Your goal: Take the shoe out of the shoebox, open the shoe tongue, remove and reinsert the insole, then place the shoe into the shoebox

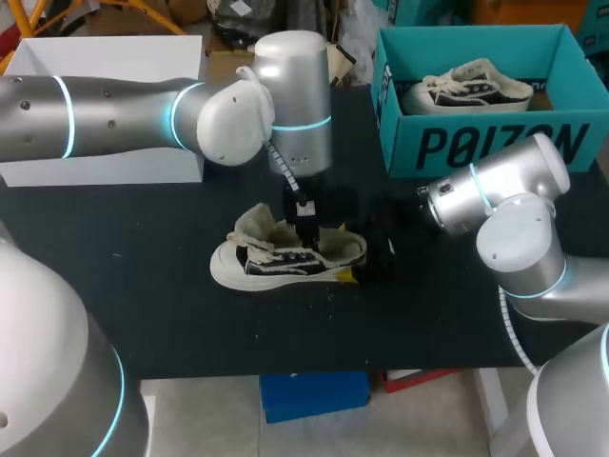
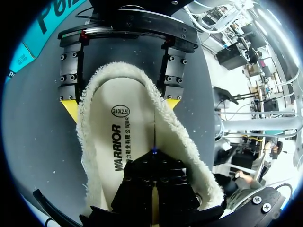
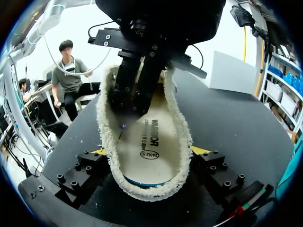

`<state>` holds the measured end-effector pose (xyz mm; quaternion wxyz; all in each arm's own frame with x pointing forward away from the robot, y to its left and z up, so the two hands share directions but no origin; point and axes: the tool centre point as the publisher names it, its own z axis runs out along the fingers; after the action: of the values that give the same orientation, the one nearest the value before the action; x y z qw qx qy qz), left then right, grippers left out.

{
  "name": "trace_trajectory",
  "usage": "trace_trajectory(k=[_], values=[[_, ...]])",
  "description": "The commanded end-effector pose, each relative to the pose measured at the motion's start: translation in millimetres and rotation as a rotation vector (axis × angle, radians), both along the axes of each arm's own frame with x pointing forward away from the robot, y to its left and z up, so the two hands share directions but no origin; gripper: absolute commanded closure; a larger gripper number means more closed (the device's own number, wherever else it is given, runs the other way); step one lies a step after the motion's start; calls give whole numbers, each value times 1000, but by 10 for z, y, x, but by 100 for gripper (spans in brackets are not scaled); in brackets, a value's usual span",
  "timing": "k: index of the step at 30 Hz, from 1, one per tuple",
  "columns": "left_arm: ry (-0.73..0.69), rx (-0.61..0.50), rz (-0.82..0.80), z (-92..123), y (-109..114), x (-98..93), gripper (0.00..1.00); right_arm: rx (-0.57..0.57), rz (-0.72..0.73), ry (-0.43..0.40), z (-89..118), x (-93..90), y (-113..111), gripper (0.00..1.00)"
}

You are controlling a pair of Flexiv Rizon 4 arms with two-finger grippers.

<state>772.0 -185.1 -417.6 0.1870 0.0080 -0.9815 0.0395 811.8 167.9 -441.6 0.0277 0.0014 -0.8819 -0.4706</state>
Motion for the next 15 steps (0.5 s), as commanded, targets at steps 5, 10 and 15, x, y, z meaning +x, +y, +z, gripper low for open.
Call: trace_trajectory(k=[5,10,15], values=[[-24,4,2,-167,-32,-61,66,-1,-1,2,-42,12,13,100],[-53,28,13,-177,-8,-46,68,-1,-1,2,-42,12,13,100],[-94,63,25,-204,16,-31,69,-1,-1,2,-42,12,13,100]])
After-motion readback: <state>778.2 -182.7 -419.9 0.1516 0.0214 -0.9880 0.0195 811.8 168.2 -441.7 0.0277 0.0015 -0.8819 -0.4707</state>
